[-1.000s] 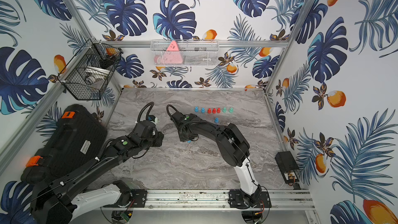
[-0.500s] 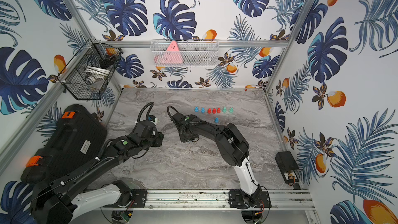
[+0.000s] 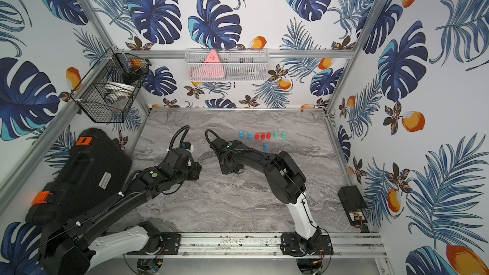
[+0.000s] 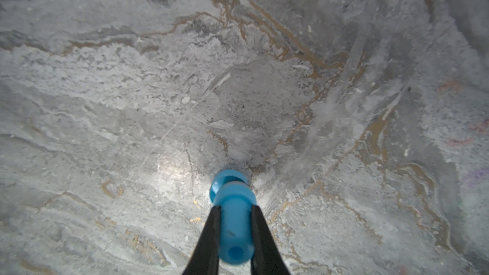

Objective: Close the stamp cap
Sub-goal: Close the cover of the stamp, then move the stamp at the center of the board.

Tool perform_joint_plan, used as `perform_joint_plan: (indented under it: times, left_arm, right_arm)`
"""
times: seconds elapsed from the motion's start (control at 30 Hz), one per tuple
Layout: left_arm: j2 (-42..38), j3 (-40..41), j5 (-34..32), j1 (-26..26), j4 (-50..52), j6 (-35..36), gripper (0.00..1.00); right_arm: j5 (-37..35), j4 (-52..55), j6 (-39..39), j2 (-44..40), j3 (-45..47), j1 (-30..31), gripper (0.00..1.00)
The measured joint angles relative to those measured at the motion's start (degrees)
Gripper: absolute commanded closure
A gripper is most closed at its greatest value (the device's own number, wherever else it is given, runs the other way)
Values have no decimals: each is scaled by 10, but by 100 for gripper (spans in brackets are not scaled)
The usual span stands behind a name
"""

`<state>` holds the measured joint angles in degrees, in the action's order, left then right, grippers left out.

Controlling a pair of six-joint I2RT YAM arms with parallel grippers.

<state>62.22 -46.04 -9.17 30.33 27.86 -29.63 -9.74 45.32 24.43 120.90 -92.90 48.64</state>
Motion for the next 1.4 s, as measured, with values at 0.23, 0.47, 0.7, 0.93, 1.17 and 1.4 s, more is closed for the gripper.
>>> perform_joint_plan:
  times: [0.23,0.47,0.7,0.93,1.17,1.4]
  left_arm:
    - [1,1,2,-2,-1,0,58]
    - [2,3,4,-4,-3,0,58]
    - [1,3,4,-6,-4,0,58]
    - [2,3,5,-8,-7,0,58]
    - [5,3,11,-9,-12,0,58]
    - [24,-5,15,-9,-23,0,58]
  right_arm:
    - [4,0,2,-2,-7,0,90]
    - [4,0,2,-2,-7,0,90]
    - [10,-9,3,4,4,0,90]
    - [10,-19,5,4,12,3,90]
    - [17,-50,5,10,24,-27,91]
    - [12,-111,-14,27,0,-133,90]
